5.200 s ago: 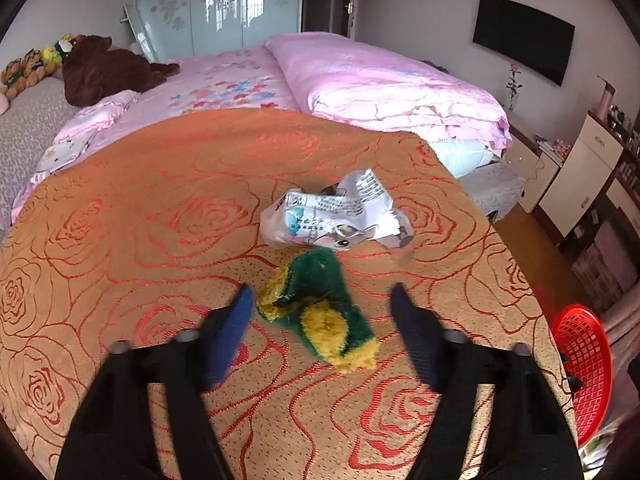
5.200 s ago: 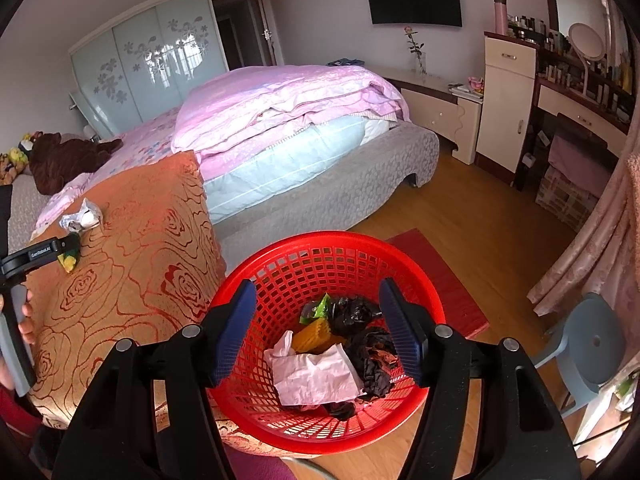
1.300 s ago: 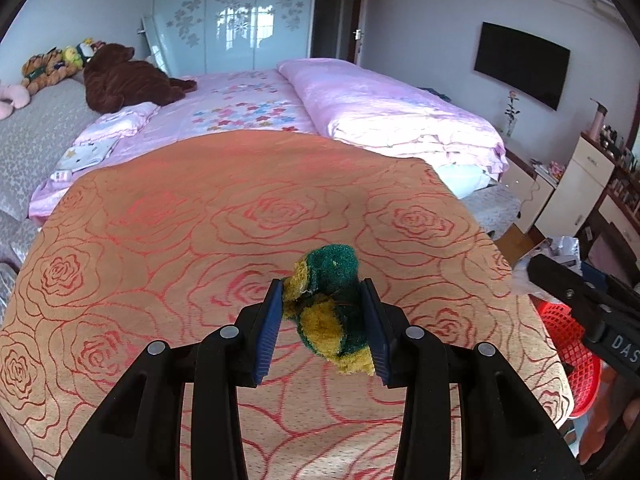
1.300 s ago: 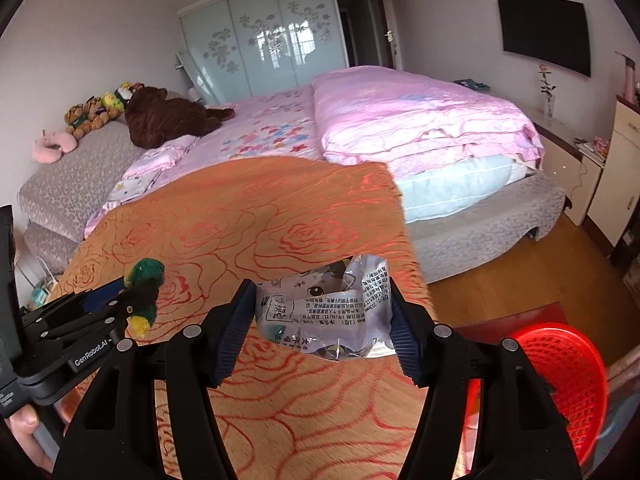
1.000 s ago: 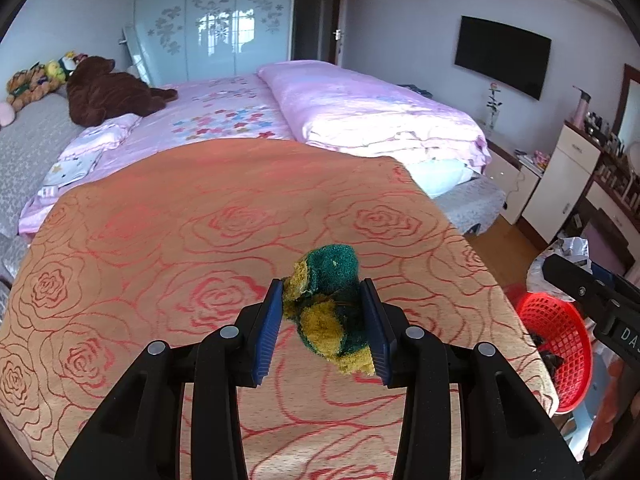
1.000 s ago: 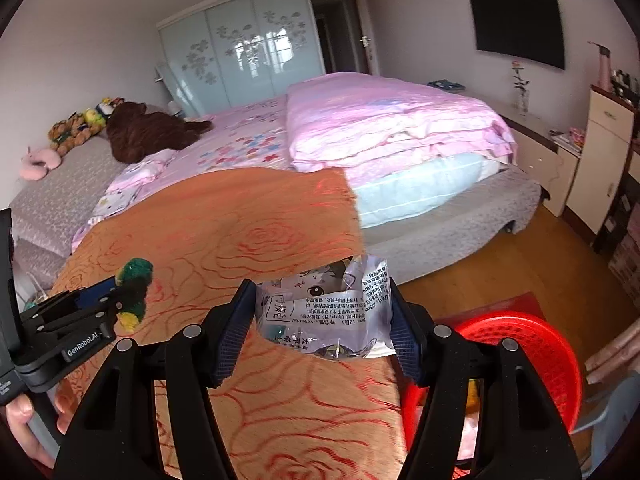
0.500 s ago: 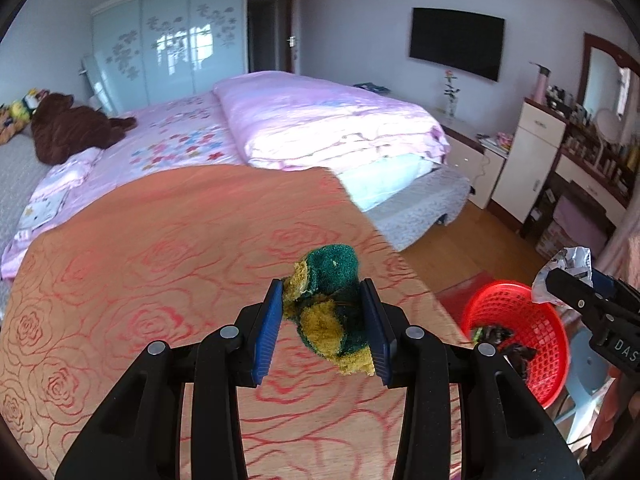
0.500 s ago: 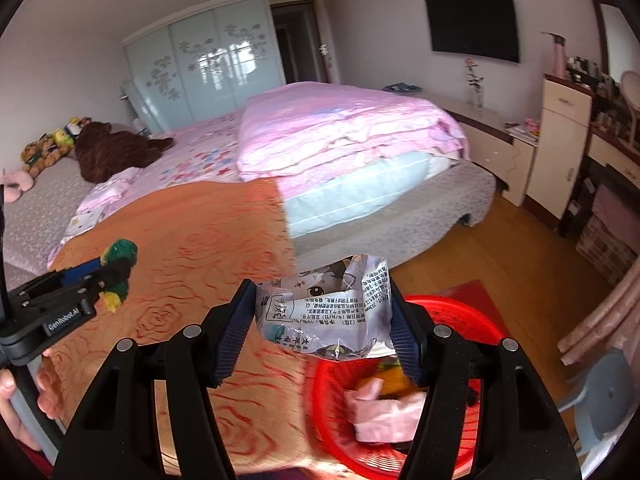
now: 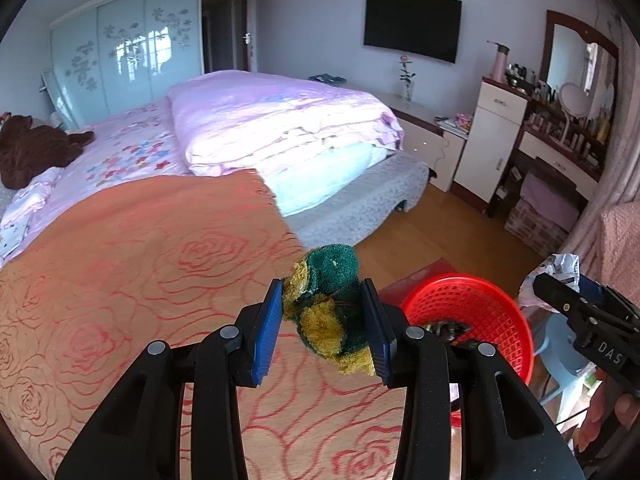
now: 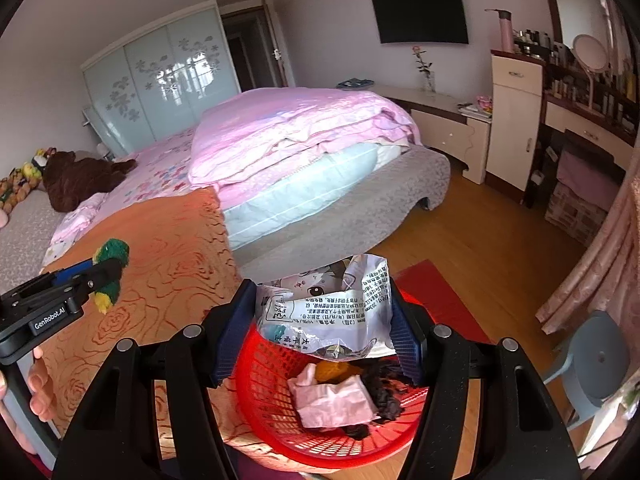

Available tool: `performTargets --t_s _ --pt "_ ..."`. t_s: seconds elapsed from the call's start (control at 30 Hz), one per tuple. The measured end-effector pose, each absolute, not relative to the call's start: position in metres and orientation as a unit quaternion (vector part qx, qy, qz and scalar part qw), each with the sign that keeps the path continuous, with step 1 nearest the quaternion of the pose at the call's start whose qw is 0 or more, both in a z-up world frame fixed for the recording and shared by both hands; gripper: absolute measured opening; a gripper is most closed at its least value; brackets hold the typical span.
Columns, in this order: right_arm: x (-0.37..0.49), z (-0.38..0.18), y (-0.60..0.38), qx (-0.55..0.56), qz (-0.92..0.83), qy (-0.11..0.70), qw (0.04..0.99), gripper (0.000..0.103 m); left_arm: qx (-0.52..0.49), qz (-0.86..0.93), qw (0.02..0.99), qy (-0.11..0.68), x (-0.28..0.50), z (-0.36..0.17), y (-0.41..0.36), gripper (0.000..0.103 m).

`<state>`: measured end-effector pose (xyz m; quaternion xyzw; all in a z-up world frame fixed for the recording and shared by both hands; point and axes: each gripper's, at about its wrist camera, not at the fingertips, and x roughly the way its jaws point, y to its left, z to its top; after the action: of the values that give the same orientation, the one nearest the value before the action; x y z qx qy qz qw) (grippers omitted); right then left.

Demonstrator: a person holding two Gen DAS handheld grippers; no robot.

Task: Collect trash
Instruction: 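Carry the sponge and snack wrapper over the red wastebasket, then open both tools to drop the sponge and wrapper into the wastebasket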

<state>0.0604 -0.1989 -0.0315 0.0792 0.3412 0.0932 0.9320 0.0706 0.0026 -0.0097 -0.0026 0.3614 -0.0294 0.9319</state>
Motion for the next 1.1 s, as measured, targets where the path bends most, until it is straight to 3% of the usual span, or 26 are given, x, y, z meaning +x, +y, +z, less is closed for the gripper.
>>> performTargets --t_s 1.1 --pt "0.081 -0.079 -0.246 0.112 0.069 0.388 0.912 0.063 0.029 -0.128 0.894 0.428 0.102 -0.077 -0.091 0.04"
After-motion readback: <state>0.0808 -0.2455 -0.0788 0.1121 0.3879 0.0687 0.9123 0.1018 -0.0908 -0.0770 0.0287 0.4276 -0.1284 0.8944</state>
